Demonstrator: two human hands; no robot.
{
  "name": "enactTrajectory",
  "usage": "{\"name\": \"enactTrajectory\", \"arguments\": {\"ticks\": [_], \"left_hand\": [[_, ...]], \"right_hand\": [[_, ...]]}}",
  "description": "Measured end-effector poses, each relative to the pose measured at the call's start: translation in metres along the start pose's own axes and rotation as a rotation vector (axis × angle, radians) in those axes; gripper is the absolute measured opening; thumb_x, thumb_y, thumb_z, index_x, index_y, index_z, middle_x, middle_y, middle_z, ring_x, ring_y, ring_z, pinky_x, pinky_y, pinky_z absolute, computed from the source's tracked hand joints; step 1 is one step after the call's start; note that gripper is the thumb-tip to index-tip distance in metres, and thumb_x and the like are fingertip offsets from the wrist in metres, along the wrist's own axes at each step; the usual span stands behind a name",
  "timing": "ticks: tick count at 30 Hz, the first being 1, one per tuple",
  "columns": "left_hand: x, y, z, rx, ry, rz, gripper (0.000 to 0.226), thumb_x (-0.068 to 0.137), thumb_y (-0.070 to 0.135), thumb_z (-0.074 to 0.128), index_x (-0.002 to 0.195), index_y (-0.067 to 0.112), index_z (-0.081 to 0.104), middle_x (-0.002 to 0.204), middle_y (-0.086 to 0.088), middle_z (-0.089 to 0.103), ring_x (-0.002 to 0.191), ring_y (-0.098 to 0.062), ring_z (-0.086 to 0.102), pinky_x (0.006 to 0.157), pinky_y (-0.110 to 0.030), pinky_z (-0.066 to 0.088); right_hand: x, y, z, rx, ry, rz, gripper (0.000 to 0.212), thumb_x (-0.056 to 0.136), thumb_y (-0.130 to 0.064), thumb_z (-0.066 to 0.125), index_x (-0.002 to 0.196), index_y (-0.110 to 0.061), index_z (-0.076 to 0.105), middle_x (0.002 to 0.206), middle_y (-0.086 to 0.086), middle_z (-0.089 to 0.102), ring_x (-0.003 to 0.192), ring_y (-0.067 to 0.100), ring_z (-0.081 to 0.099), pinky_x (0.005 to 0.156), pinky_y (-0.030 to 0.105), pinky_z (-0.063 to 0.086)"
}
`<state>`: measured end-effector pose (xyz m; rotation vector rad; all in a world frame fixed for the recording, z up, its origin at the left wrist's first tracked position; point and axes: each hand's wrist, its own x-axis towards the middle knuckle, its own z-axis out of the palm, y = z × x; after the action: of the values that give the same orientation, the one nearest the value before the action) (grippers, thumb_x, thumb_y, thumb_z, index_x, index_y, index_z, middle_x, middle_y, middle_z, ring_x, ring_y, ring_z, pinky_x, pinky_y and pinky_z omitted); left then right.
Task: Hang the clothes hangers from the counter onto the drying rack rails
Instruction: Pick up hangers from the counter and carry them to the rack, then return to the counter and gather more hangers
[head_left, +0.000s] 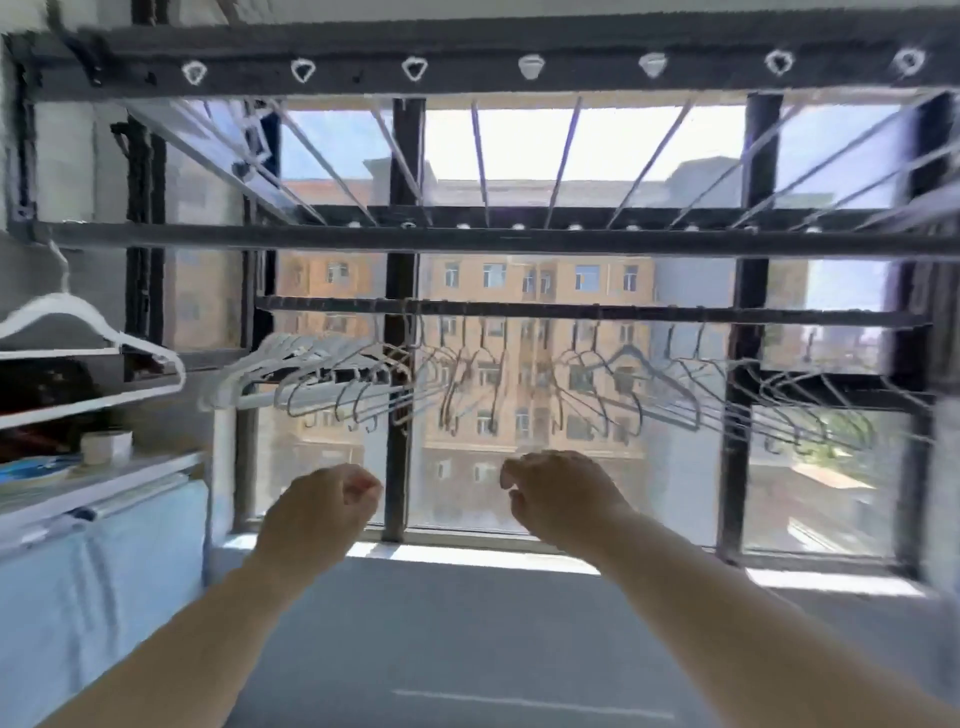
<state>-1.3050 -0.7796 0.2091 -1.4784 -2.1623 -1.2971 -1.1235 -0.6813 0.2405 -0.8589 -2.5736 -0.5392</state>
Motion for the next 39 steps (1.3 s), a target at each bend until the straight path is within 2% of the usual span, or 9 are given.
{"name": "enactTrajectory", "arguments": {"ticks": [4, 8, 13, 17, 21, 24, 30, 36, 39], "left_hand": [[-0.036, 0.088, 0.073, -0.130, -0.170, 0.061, 0.012, 0.087, 0.019, 0.056, 0.083, 0.019, 0.067, 0.077, 0.000, 0.066, 0.081, -0.021, 0.061, 0.069, -0.025, 0.039], [-0.073, 0.173, 0.141, -0.227, -0.363, 0.116, 0.021, 0.085, 0.021, 0.058, 0.067, 0.030, 0.059, 0.080, -0.004, 0.070, 0.085, -0.025, 0.065, 0.076, -0.030, 0.047], [-0.117, 0.272, 0.219, -0.314, -0.568, 0.224, 0.030, 0.086, 0.021, 0.054, 0.057, 0.030, 0.052, 0.078, -0.005, 0.069, 0.080, -0.025, 0.066, 0.071, -0.028, 0.047], [-0.147, 0.350, 0.289, -0.399, -0.742, 0.316, 0.019, 0.088, 0.020, 0.052, 0.072, 0.026, 0.061, 0.092, -0.010, 0.069, 0.089, -0.029, 0.065, 0.082, -0.035, 0.052], [-0.179, 0.431, 0.362, -0.456, -0.877, 0.391, 0.027, 0.091, 0.020, 0.046, 0.067, 0.030, 0.053, 0.084, -0.005, 0.068, 0.082, -0.026, 0.067, 0.071, -0.028, 0.050], [-0.194, 0.492, 0.419, -0.453, -0.965, 0.459, 0.023, 0.091, 0.021, 0.042, 0.077, 0.027, 0.060, 0.090, -0.002, 0.067, 0.086, -0.022, 0.066, 0.075, -0.027, 0.049], [-0.193, 0.592, 0.528, -0.460, -1.068, 0.530, 0.031, 0.089, 0.020, 0.043, 0.063, 0.036, 0.048, 0.073, 0.014, 0.060, 0.075, -0.015, 0.061, 0.068, -0.024, 0.048], [-0.213, 0.698, 0.632, -0.403, -1.122, 0.637, 0.022, 0.089, 0.019, 0.041, 0.075, 0.029, 0.055, 0.085, 0.006, 0.066, 0.085, -0.016, 0.065, 0.071, -0.025, 0.049], [-0.241, 0.749, 0.684, -0.367, -1.155, 0.653, 0.021, 0.087, 0.019, 0.040, 0.083, 0.021, 0.061, 0.091, 0.000, 0.069, 0.081, -0.018, 0.063, 0.069, -0.025, 0.048]], "right_hand": [[-0.101, 0.070, -0.007, 0.038, -0.184, 0.233, 0.030, 0.094, -0.012, 0.039, 0.120, -0.016, 0.053, 0.124, 0.005, 0.058, 0.115, 0.024, 0.053, 0.089, 0.028, 0.041], [-0.195, 0.135, -0.019, 0.043, -0.255, 0.454, 0.026, 0.093, -0.012, 0.041, 0.114, -0.013, 0.054, 0.117, 0.008, 0.060, 0.110, 0.025, 0.055, 0.087, 0.030, 0.043], [-0.308, 0.197, -0.033, 0.048, -0.295, 0.678, 0.009, 0.096, -0.017, 0.037, 0.097, -0.018, 0.047, 0.079, 0.004, 0.042, 0.081, 0.017, 0.040, 0.069, 0.026, 0.030], [-0.388, 0.248, -0.032, 0.044, -0.305, 0.900, 0.006, 0.094, -0.016, 0.038, 0.093, -0.016, 0.044, 0.087, 0.010, 0.049, 0.078, 0.021, 0.042, 0.064, 0.028, 0.032], [-0.452, 0.309, -0.034, -0.008, -0.308, 1.086, 0.005, 0.094, -0.015, 0.036, 0.091, -0.019, 0.038, 0.086, 0.002, 0.049, 0.077, 0.022, 0.042, 0.060, 0.028, 0.031], [-0.492, 0.367, -0.032, -0.051, -0.309, 1.199, 0.005, 0.094, -0.017, 0.035, 0.091, -0.021, 0.037, 0.088, 0.000, 0.048, 0.078, 0.021, 0.043, 0.063, 0.026, 0.032], [-0.553, 0.495, -0.019, -0.049, -0.246, 1.443, 0.007, 0.092, -0.017, 0.035, 0.090, -0.022, 0.040, 0.089, -0.002, 0.050, 0.078, 0.020, 0.045, 0.053, 0.017, 0.029], [-0.634, 0.588, 0.010, -0.038, -0.244, 1.593, 0.021, 0.092, -0.015, 0.034, 0.075, -0.026, 0.039, 0.086, -0.002, 0.052, 0.076, 0.017, 0.045, 0.053, 0.016, 0.030], [-0.679, 0.640, 0.019, -0.060, -0.211, 1.651, 0.015, 0.093, -0.016, 0.034, 0.083, -0.024, 0.043, 0.087, -0.005, 0.052, 0.077, 0.015, 0.046, 0.054, 0.016, 0.031]]}}
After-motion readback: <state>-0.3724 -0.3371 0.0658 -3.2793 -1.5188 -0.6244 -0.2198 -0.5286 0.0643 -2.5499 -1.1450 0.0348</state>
